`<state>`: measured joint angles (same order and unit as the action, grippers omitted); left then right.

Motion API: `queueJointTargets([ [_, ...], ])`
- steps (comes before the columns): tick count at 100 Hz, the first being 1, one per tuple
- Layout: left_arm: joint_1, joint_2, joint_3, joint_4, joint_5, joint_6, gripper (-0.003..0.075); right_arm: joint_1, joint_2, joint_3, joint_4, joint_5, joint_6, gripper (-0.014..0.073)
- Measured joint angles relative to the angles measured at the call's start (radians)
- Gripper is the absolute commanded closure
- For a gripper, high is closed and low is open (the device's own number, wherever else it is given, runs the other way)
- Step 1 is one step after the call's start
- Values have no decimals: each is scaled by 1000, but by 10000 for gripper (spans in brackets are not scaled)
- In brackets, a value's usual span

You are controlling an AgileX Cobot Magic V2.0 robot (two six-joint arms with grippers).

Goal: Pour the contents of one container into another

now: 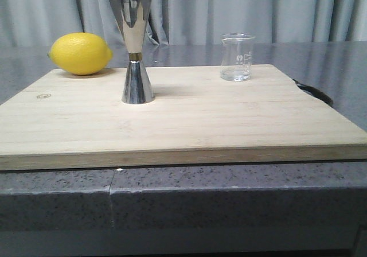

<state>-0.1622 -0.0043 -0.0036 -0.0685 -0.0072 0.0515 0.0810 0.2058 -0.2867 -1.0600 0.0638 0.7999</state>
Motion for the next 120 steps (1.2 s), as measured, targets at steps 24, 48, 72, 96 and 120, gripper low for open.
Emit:
queueJointTargets([
  [24,0,0,0,0,0,0,739,0,0,0,204,54,-138,659],
  [48,0,0,0,0,0,0,739,0,-39,16,866,146,-751,659],
  [72,0,0,0,0,0,0,739,-84,-157,147,1019,11,-843,659],
  [96,0,0,0,0,0,0,739,-119,-216,252,1047,-6,-833,659],
  [120,0,0,0,0,0,0,739,-119,-215,296,1051,-21,-800,659],
])
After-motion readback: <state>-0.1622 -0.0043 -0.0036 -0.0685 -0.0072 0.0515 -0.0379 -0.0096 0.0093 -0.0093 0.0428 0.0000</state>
